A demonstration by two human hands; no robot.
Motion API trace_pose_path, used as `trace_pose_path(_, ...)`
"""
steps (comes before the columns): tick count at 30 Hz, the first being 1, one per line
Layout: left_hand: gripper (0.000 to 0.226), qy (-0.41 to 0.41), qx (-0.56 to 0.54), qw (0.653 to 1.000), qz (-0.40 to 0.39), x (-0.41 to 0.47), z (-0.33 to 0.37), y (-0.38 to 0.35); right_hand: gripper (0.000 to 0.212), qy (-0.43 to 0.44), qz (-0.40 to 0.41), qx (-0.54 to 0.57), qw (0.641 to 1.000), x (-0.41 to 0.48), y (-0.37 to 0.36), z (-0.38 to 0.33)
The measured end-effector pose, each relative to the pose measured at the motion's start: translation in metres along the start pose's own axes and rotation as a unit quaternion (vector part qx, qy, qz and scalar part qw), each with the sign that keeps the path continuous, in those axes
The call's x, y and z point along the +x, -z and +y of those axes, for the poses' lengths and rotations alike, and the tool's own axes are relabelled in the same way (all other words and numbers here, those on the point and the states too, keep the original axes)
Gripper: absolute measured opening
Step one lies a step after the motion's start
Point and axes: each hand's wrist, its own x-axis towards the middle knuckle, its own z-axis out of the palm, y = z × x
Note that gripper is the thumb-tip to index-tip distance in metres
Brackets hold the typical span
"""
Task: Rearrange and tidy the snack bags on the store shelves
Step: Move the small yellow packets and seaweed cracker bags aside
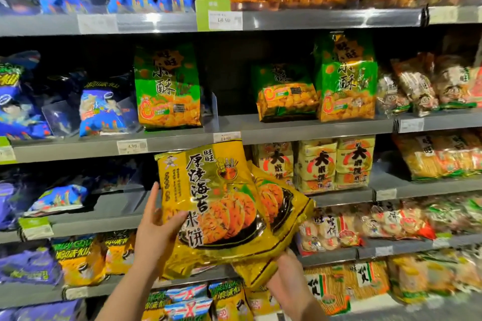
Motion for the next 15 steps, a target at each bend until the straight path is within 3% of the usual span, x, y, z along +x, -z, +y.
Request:
trace_pose_path(6, 0.079, -0.032, 0.082, 0.994, 0.068, 0.021, -0.003, 0.005, 0.031, -0.011, -0.029, -0.221, 0.975, 0.036, 0.031, -0.042)
trace_pose_path(11, 0.082, -0.046, 0.162, 0.981, 0.096, 0.028, -0.013, 0.001, 0.026, 0.009, -0.081, -0.421, 0.903, 0.066, 0.044, -0.067)
trace_pose_path(15, 0.082, -0.038, 0.157, 0.984, 0.079, 0.028, -0.028, -0.02, 0.034, -0.021, -0.109, -0.484, 0.868, 0.089, 0.049, -0.08)
